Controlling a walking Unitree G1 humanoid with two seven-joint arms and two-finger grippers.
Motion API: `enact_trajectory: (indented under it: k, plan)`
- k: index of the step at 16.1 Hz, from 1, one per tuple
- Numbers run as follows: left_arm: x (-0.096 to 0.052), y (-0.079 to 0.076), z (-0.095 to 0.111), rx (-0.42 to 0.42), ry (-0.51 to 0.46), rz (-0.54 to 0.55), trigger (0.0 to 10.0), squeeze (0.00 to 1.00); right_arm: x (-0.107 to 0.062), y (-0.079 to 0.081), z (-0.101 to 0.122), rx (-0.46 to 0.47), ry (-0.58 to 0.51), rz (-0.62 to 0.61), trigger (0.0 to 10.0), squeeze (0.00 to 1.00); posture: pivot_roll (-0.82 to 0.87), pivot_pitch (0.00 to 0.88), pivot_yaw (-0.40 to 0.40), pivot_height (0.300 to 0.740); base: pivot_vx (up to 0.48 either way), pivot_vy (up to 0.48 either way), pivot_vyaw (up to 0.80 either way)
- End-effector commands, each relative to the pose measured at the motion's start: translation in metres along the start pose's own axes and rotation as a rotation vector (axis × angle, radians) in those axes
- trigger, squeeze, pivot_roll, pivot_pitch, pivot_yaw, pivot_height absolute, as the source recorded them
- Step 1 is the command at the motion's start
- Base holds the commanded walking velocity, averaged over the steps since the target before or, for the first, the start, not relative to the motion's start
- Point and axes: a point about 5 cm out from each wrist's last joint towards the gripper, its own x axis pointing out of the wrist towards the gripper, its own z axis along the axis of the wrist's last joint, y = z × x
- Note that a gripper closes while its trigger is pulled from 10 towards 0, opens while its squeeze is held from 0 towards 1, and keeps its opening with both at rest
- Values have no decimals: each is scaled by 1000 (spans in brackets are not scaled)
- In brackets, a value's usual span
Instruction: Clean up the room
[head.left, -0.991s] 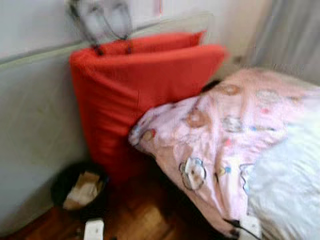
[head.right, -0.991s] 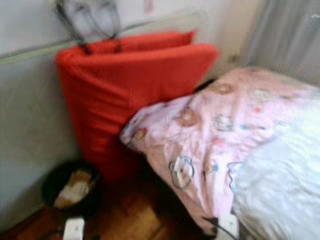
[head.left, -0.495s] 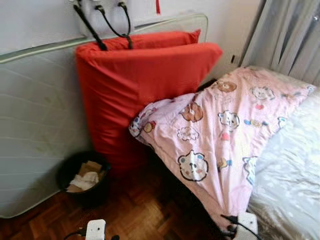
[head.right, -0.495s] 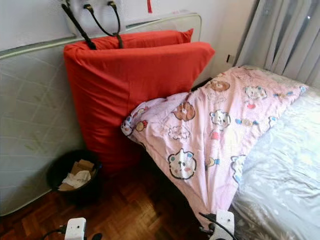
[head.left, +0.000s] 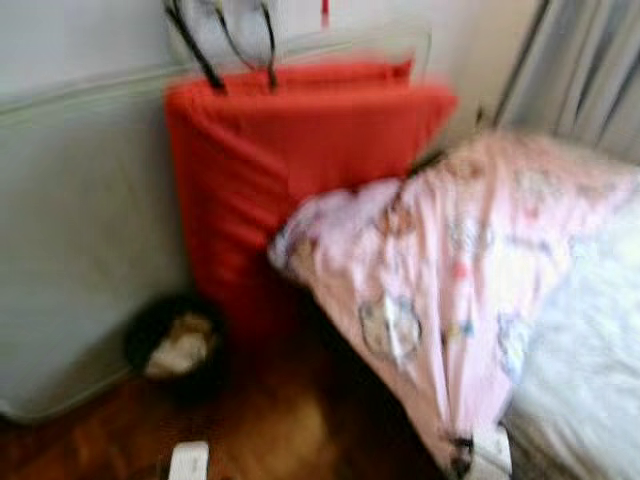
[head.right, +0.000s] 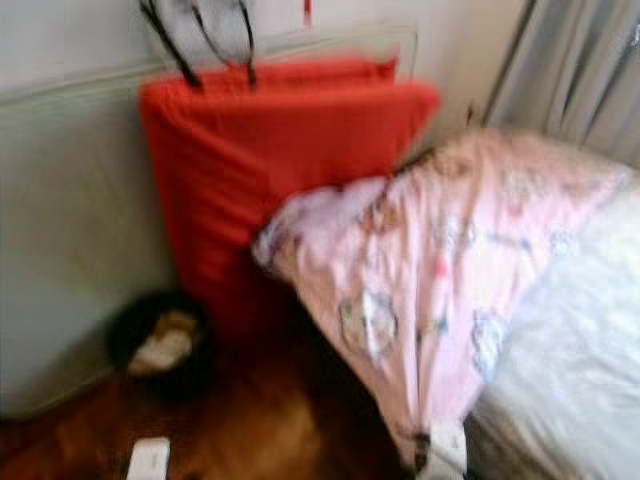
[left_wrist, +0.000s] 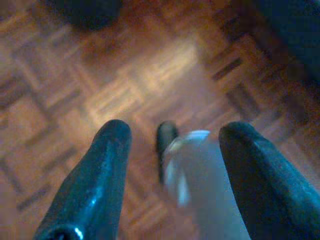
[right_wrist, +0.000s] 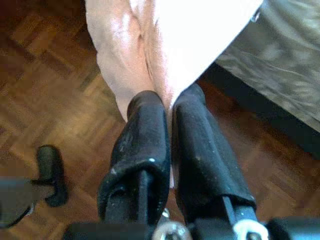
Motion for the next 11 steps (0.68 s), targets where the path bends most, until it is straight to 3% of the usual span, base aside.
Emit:
enact_trajectory:
  k: [1, 2, 3, 4, 5, 6, 11]
  plan:
    - [3, 0, 10, 11, -24, -7, 10000, 0, -1, 2, -5, 12, 26, 4, 10000, 0, 55, 0, -54, 740, 0, 0, 0]
    - [3, -1, 10, 12, -25, -7, 10000, 0, -1, 2, -6, 12, 29, 2, 10000, 16, 55, 0, -54, 740, 0, 0, 0]
    - [3, -1, 10, 13, -25, -8, 10000, 0, -1, 1, -7, 12, 31, 1, 10000, 227, 55, 0, -54, 740, 0, 0, 0]
    - [3, -1, 11, 13, -27, -9, 10000, 0, -2, 2, -8, 11, 35, 1, 10000, 671, 54, 0, -53, 740, 0, 0, 0]
    - [3, -1, 11, 13, -27, -9, 10000, 0, -2, 2, -9, 11, 36, 1, 10000, 671, 54, 0, -53, 740, 0, 0, 0]
    - [3, -1, 11, 13, -28, -9, 10000, 0, -2, 2, -9, 11, 37, 1, 10000, 980, 54, 0, -53, 740, 0, 0, 0]
    - [3, -1, 12, 14, -37, -12, 10000, 0, -3, 0, -12, 5, 47, -13, 10000, 996, 54, 0, -54, 740, 0, 0, 0]
